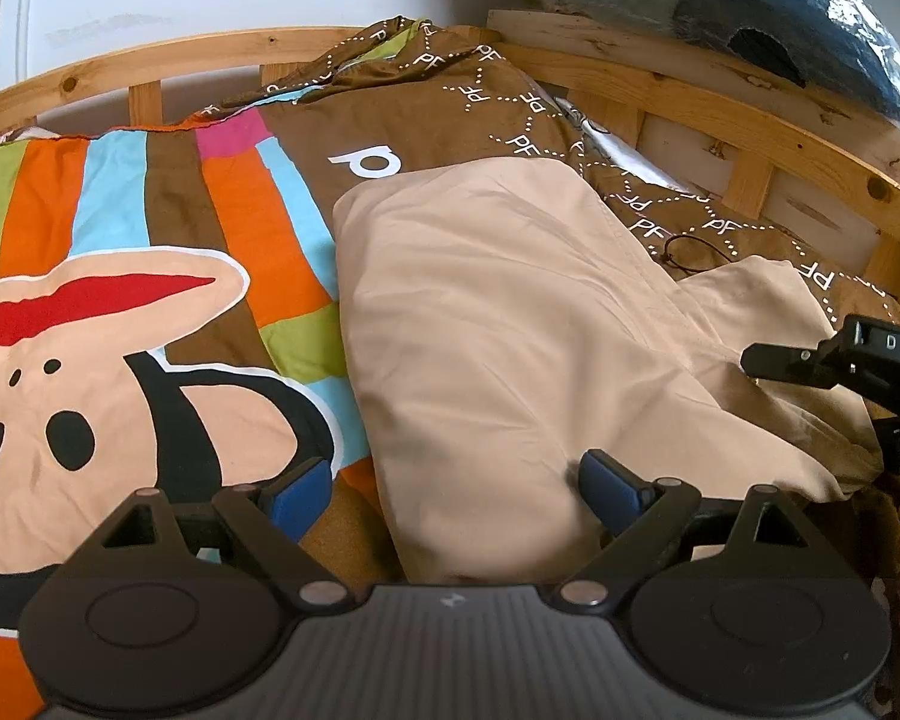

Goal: Fold large clothes

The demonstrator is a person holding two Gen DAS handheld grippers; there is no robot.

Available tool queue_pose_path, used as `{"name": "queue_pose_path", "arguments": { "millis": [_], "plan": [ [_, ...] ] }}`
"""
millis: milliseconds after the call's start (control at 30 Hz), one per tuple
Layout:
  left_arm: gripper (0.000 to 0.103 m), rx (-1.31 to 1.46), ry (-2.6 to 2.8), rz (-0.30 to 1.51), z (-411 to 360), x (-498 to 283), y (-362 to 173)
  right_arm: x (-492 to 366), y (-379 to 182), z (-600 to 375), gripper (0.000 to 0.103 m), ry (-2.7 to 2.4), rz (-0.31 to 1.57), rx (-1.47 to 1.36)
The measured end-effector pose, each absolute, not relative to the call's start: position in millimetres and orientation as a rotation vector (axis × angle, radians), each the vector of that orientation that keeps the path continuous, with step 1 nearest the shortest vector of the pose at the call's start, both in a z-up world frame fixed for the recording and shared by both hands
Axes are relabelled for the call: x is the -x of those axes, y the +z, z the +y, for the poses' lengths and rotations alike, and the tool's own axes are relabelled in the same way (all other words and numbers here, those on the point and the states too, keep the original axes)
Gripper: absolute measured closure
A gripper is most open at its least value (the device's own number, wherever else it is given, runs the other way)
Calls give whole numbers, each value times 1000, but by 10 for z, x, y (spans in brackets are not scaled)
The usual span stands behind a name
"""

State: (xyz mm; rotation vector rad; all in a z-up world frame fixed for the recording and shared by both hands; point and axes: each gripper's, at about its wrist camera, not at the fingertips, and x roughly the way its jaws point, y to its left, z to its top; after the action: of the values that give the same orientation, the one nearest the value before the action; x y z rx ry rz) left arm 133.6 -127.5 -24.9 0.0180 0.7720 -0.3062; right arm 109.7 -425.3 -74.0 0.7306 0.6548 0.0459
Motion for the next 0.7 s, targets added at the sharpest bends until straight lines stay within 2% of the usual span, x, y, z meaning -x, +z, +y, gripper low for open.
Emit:
{"name": "queue_pose_path", "arguments": {
  "millis": [133,267,433,533,567,700],
  "plan": [
    [11,-13,-328,780,-1261,-1364,-225,-1137,-695,-4084,37,44,697,-563],
    [12,184,-488,761,-954,-1465,-131,-1139,-662,-3898,42,48,714,-378],
    [13,401,-477,768,-599,-1869,-211,-1120,-709,-3952,42,48,712,-427],
    [16,499,-464,854,-538,-2249,-390,-1109,-714,-3953,42,49,700,-434],
    [20,525,-476,899,-532,-2379,-478,-1099,-719,-3965,42,50,693,-442],
    [18,605,-547,1001,-583,-2634,-717,-1091,-747,-3996,44,55,665,-468]
  ]
}}
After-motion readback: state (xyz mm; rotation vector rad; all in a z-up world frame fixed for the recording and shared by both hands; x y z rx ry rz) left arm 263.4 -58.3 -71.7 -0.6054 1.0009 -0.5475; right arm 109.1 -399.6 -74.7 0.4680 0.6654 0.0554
